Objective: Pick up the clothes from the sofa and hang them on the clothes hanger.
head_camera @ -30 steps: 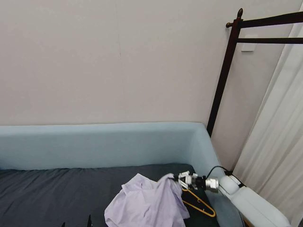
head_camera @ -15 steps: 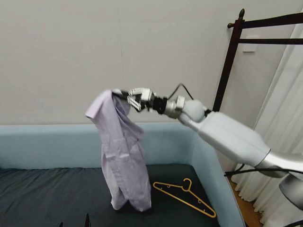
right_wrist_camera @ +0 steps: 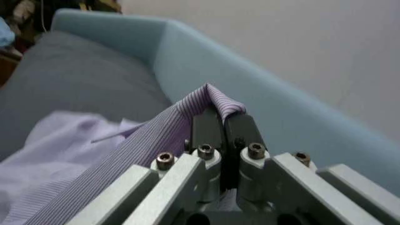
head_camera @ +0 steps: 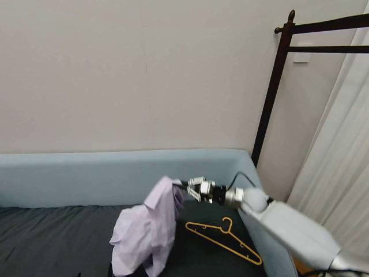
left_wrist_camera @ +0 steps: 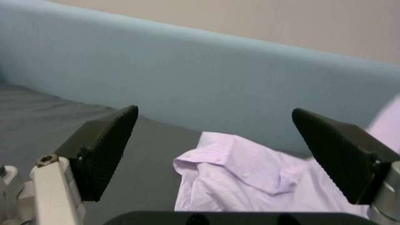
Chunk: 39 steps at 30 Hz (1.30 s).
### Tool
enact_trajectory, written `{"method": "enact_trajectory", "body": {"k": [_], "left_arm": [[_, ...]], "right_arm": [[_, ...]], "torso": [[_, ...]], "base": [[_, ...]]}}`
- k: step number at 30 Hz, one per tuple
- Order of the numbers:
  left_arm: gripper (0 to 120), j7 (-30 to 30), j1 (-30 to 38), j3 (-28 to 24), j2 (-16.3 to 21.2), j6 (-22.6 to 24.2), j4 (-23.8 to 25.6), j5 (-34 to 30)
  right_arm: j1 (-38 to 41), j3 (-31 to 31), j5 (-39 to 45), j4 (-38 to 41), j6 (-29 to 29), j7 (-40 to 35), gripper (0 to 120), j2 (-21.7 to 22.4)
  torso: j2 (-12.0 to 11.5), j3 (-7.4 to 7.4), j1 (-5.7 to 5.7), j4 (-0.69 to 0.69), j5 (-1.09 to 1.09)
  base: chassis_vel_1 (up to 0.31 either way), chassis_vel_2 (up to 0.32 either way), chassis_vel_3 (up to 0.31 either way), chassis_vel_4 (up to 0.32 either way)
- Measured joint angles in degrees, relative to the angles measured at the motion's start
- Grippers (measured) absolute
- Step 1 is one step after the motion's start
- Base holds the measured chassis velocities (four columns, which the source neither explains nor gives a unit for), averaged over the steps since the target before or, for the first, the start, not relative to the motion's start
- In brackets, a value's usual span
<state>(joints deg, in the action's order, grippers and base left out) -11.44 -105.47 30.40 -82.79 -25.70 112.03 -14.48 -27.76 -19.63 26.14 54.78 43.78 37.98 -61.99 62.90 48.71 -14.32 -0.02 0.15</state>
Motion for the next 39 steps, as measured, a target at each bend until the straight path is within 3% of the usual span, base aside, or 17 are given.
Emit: {"method": "enact_trajectory", "body": {"k": [1,2,5,9,13,16,26,28,29,32,33,34,35,37,39], "left_arm": [[97,0.00,0.00,0.00,0.00,0.00,0.00,0.00],[97,-0.01,-0.14,0.16,0.20,0.20,0.15,-0.02],[97,-0.04,-0.26,0.32,0.53,0.41,0.17,-0.02],[97,-0.06,-0.14,-0.01,0.38,0.54,0.09,0.13],[97,-0.06,0.17,-0.46,0.32,0.63,-0.05,0.38],[97,-0.09,0.44,-0.60,0.49,0.65,-0.12,0.32],[97,-0.15,1.23,-0.80,1.59,0.90,-0.63,-0.37],[97,-0.18,1.53,-0.80,1.92,1.10,-0.63,-0.63],[97,-0.18,1.53,-0.80,1.92,1.10,-0.63,-0.63],[97,-0.33,1.86,-0.62,2.31,1.33,-0.60,-0.99],[97,-0.45,1.93,-0.60,2.42,1.45,-0.59,-1.07],[97,-0.45,1.93,-0.60,2.42,1.45,-0.59,-1.07],[97,-0.59,2.09,-0.52,2.65,1.65,-0.58,-1.12],[97,-0.62,2.27,-0.50,2.89,1.90,-0.57,-1.17],[97,-0.64,2.31,-0.49,2.93,1.94,-0.57,-1.17]], "right_arm": [[0.00,0.00,0.00,0.00,0.00,0.00,0,0.00],[-2.19,2.99,-1.47,-5.05,1.85,2.43,0,-1.57],[-4.20,7.33,-5.98,-12.65,3.49,8.10,0,-3.23],[-4.46,9.64,-8.79,-14.09,3.74,10.06,0,-2.97],[-4.56,14.74,-17.27,-14.47,3.21,11.30,0,-1.99],[-5.49,17.02,-21.03,-14.03,1.16,8.77,12,-0.33],[-11.66,22.90,-18.53,-5.19,-5.06,3.28,45,6.21],[-16.05,24.28,-17.27,2.32,-9.55,-1.91,56,9.02],[-16.05,24.28,-17.27,2.32,-9.55,-1.91,56,9.02],[-24.57,22.31,-13.48,18.60,-20.77,-21.49,70,12.94],[-25.74,21.34,-12.58,21.68,-23.57,-26.22,75,13.28],[-25.74,21.34,-12.58,21.68,-23.57,-26.22,75,13.28],[-27.14,19.12,-10.88,27.20,-29.06,-34.61,80,13.32],[-27.42,15.33,-8.46,33.05,-35.99,-44.38,88,11.88],[-27.34,14.72,-8.03,33.77,-37.08,-45.96,89,11.60]], "torso": [[0.00,0.00,0.00,0.00,0.00],[0.01,-0.02,0.01,-0.01,-0.08],[0.01,-0.02,0.01,-0.01,-0.06],[0.01,-0.02,0.01,0.00,-0.08],[0.01,-0.03,0.01,0.02,-0.09],[0.01,-0.02,0.01,0.00,-0.08],[0.01,-0.02,0.01,0.00,-0.08],[0.01,-0.03,0.01,0.00,-0.08],[0.01,-0.03,0.01,0.00,-0.08],[0.02,-0.03,0.02,-0.03,-0.09],[0.02,-0.03,0.01,-0.05,-0.09],[0.02,-0.03,0.01,-0.05,-0.09],[0.02,-0.03,0.02,-0.04,-0.12],[0.02,-0.03,0.02,0.00,-0.09],[0.02,-0.03,0.02,0.01,-0.08]], "base": [[0.000,0.000,0.000,0.000],[0.000,0.000,0.000,0.000],[0.000,0.000,0.000,0.000],[0.000,0.000,0.000,0.000],[0.000,0.000,0.000,0.000],[0.000,0.000,0.000,0.000],[0.000,0.000,0.000,0.000],[0.000,0.000,0.000,0.000],[0.000,0.000,0.000,0.000],[0.000,0.000,0.000,0.000],[0.000,0.000,0.000,0.000],[0.000,0.000,0.000,0.000],[0.000,0.000,0.000,0.000],[0.000,0.000,0.000,0.000],[0.000,0.000,0.000,0.000]]}}
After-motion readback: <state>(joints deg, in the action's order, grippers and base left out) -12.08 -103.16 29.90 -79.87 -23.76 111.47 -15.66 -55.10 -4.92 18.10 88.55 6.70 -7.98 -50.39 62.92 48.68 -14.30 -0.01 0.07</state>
